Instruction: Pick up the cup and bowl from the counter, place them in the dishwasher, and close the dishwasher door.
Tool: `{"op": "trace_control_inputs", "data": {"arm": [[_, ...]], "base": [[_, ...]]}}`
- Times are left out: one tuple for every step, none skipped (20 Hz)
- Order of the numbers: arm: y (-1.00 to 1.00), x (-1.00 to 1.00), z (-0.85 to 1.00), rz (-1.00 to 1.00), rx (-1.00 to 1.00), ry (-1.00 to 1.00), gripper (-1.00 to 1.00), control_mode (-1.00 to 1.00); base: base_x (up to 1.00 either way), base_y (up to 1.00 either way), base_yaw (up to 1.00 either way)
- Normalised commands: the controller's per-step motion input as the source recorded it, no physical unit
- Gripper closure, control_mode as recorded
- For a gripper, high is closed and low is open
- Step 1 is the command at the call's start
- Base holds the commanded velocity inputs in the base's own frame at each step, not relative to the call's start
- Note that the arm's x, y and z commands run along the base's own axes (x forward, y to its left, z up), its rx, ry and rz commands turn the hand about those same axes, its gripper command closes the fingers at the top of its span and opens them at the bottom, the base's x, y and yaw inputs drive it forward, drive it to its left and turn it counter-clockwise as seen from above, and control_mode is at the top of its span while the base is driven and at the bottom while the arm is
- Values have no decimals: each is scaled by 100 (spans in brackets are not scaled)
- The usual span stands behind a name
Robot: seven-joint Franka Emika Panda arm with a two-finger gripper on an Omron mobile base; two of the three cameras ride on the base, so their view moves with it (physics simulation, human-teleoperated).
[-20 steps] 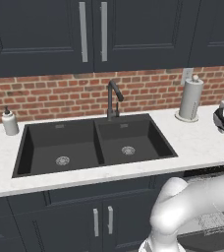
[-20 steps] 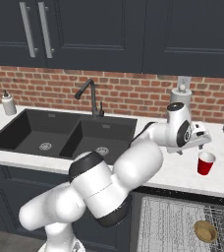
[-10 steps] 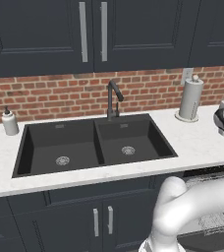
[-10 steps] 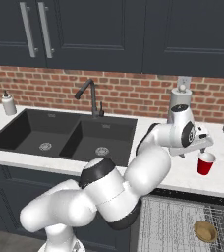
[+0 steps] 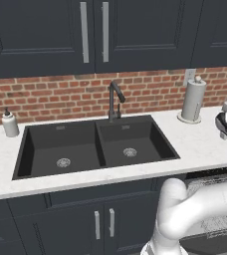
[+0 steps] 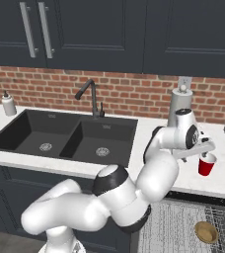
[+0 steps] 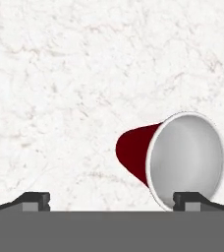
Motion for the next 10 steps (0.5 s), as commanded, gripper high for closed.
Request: {"op": "trace_control_inputs", "data": {"arm": [[-18, 7, -4, 0, 2, 0, -100, -100], [-23, 6, 0, 0, 3, 0, -100, -100], [-26, 4, 0, 0, 3, 0, -100, -100], [-28, 4, 0, 0, 3, 0, -100, -100], [-28, 5, 0, 0, 3, 0, -100, -100], [-27, 6, 0, 0, 2, 0, -100, -100], [-24, 9, 0, 0, 2, 0, -100, -100], [-16, 15, 0, 0, 1, 0, -100, -100], [-10, 17, 0, 1, 1, 0, -100, -100], [0, 19, 0, 3, 0, 0, -100, -100]], "base": [[0, 0, 0], [0, 0, 0], [0, 0, 0], [0, 0, 0], [0, 0, 0], [0, 0, 0], [0, 0, 0], [0, 0, 0], [0, 0, 0], [0, 0, 0]]}}
